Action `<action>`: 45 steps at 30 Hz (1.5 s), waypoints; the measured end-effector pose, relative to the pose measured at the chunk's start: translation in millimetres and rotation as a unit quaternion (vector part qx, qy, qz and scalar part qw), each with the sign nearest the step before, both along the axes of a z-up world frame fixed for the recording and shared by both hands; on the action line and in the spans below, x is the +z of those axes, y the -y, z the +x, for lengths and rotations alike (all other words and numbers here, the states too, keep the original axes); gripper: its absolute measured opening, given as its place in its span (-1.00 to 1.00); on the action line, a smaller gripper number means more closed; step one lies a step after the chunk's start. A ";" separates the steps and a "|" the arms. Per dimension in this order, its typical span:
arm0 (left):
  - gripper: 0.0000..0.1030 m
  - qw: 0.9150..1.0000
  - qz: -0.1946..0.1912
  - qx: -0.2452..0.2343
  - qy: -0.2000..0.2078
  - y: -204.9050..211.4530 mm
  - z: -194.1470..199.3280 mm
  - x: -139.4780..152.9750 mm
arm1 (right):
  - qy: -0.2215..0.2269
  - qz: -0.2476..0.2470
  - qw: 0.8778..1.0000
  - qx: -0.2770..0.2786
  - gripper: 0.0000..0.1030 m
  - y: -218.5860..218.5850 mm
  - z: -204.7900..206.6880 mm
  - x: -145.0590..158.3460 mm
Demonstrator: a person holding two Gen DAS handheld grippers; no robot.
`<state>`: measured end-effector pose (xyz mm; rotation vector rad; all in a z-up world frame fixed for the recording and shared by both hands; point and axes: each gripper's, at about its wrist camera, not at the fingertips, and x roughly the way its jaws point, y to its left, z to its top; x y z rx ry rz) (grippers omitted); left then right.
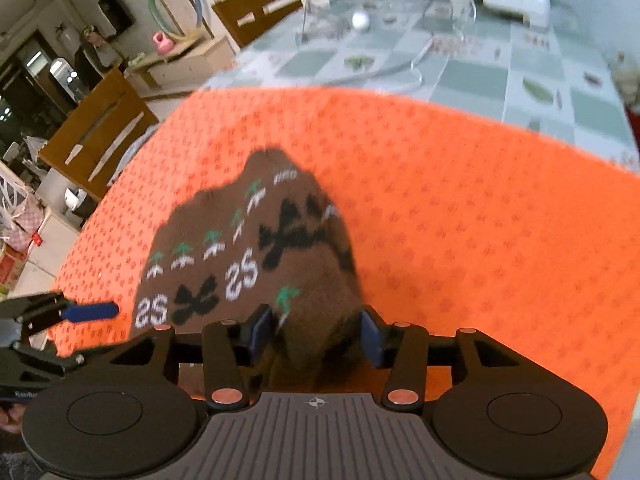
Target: Fold clothes
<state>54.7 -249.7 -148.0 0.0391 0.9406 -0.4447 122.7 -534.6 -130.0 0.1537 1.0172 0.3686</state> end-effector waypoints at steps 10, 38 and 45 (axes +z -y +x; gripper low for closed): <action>0.37 0.999 0.037 -0.021 -0.015 14.0 2.9 -26.0 | 0.025 -0.003 0.999 0.035 -0.46 -18.2 27.3 -22.2; 0.50 0.989 -0.085 0.083 -0.082 -21.4 79.3 -40.2 | -0.054 0.114 0.992 -0.015 0.03 4.7 55.1 -72.6; -0.58 0.992 -0.087 0.073 -0.045 -11.8 80.3 -23.9 | -0.024 0.165 0.985 -0.051 -0.70 9.0 33.6 -52.3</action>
